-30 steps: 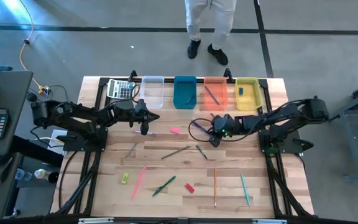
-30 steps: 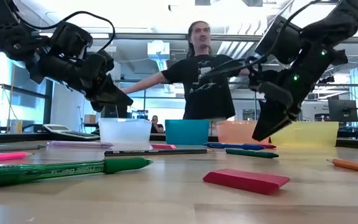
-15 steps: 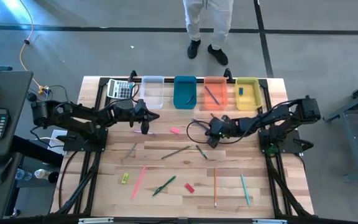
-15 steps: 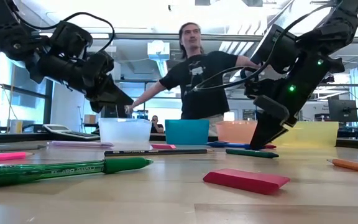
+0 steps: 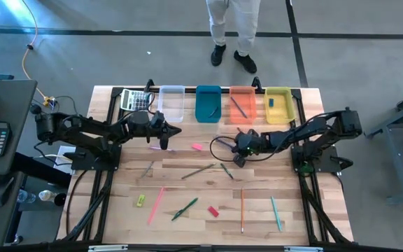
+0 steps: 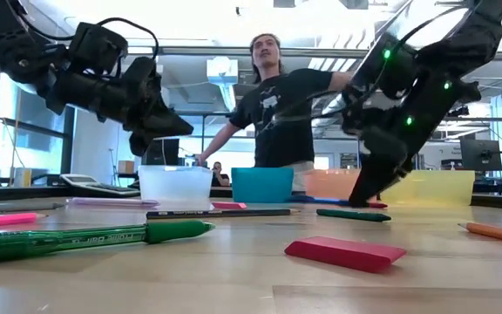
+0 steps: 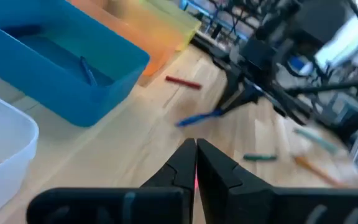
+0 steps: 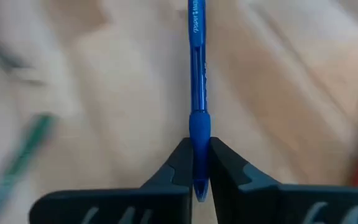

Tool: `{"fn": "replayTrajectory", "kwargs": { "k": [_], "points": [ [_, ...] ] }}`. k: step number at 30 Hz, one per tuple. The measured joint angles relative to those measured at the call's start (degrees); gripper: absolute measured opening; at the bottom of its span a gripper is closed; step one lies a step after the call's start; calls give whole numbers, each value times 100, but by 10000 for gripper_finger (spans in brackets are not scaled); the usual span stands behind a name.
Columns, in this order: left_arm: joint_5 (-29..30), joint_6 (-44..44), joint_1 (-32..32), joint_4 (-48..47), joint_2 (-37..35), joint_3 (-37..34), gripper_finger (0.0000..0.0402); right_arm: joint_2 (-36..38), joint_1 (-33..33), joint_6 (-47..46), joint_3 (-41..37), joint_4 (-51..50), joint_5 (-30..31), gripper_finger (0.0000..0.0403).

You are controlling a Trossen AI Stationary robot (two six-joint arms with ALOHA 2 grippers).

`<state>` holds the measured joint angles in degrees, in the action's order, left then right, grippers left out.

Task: Sort crayons/erasers/pens/pencils in bins
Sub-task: Put the blue pen into the transparent bin

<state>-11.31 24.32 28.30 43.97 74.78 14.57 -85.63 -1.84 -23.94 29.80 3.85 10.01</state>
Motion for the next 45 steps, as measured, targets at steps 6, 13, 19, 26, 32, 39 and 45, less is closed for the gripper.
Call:
{"fn": "replayTrajectory", "kwargs": {
  "k": [6,13,19,26,32,39,45],
  "points": [
    [1,248,31,4,0,374,4,557,-162,531,2,1027,-70,14],
    [-26,120,98,17,0,1043,40,721,-566,1280,11,3178,-715,13],
    [-343,-258,2,21,0,1580,100,719,-680,1669,12,4107,-1132,12],
    [-714,-623,-325,429,291,1854,156,719,-680,1986,13,4470,-1181,12],
    [-684,-744,-521,1413,994,2134,165,719,-680,2100,13,4666,-1326,12],
    [-680,-976,-583,1859,1620,2616,165,719,-680,2141,13,4662,-1333,12],
    [-992,-1105,-597,2559,1814,2705,156,719,-680,2209,13,4619,-1333,12]
  ]
}}
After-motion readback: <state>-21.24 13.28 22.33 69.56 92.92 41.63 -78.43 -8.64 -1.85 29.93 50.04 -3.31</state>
